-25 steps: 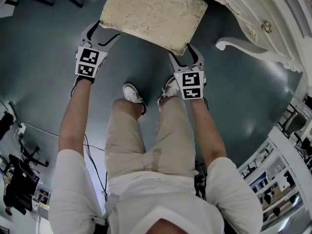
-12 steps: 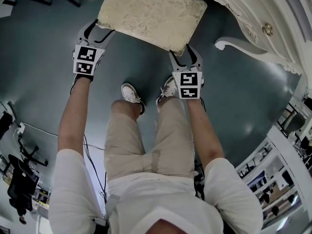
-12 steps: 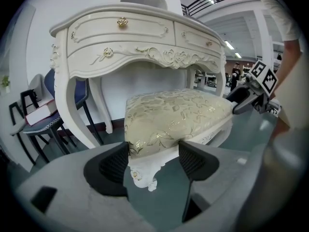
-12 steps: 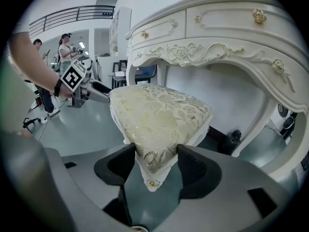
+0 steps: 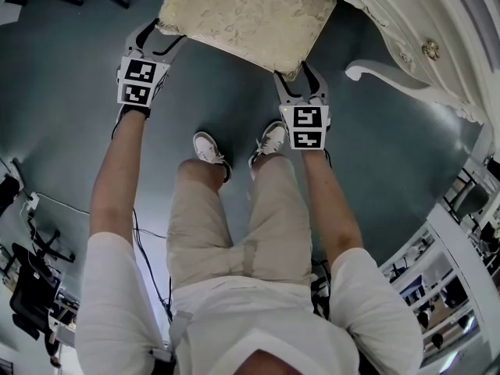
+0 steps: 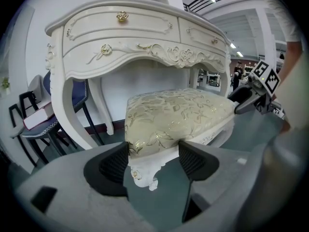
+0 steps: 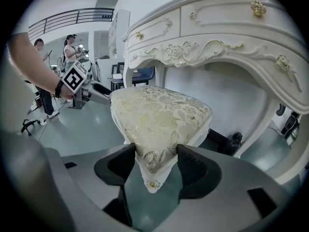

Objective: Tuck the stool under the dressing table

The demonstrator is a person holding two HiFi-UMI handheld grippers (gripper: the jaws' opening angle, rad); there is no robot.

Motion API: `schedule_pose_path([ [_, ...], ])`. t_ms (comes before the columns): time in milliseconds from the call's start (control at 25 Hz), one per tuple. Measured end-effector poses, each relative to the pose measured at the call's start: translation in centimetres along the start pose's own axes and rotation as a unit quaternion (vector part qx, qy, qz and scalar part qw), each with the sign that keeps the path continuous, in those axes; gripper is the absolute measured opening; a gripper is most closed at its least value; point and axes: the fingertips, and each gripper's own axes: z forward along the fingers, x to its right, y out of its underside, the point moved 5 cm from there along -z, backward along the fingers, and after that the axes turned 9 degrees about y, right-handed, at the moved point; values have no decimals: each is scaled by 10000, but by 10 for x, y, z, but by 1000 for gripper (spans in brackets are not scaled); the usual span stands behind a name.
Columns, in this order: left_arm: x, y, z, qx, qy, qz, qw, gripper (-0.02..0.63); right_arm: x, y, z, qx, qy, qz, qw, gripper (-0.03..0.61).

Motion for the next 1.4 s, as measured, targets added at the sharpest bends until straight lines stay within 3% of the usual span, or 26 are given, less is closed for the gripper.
schedule_pose_path([
  [720, -24, -36, 39, 27, -52, -42, 10000, 324, 40, -21, 36, 223, 122, -55, 9997, 276],
  [1400, -45, -70, 80, -99, 88, 73, 9999, 321, 77, -46, 67, 54, 392, -103, 9992, 271],
])
